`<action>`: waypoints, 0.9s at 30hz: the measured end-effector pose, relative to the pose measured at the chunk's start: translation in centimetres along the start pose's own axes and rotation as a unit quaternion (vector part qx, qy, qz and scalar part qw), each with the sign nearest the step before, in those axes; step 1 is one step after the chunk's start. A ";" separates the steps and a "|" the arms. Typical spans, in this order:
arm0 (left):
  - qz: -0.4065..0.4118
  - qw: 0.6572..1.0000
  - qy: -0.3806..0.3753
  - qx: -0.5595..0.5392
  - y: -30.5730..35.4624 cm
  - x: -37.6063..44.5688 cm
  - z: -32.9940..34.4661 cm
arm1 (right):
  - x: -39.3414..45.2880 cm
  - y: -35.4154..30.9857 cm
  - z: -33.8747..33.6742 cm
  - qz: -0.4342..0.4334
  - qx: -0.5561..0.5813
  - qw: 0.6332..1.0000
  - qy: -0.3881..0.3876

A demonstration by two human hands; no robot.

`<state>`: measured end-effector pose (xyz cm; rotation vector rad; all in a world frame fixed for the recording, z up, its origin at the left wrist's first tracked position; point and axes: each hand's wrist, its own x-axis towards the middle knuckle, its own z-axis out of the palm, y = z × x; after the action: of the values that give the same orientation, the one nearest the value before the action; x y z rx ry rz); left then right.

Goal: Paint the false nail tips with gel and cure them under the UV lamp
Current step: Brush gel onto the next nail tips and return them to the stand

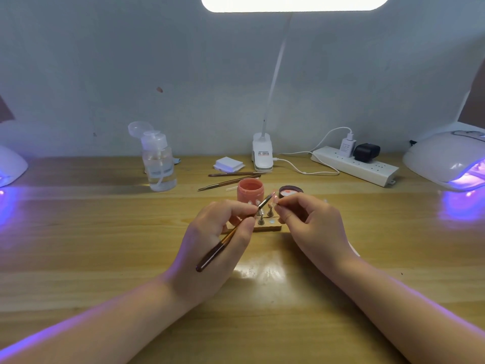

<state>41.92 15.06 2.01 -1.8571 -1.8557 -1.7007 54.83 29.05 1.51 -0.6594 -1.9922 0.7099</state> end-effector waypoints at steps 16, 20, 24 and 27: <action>0.001 1.000 -0.007 0.022 0.0 0.0 -0.1 | 0.0 -0.2 0.0 0.008 -0.019 1.000 -0.002; -0.003 1.000 0.014 0.021 0.3 0.1 -0.2 | 0.0 -0.3 -0.1 0.006 -0.023 1.000 -0.002; -0.004 0.999 -0.009 0.041 0.3 0.2 0.0 | -0.1 -0.3 -0.1 -0.004 -0.035 0.999 -0.011; -0.027 1.000 0.005 0.009 0.1 0.0 -0.1 | 0.0 -0.2 0.0 0.016 -0.032 0.999 0.008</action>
<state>41.89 14.92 2.07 -1.8034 -1.9287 -1.7000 54.80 28.91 1.62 -0.7334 -2.0002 0.6593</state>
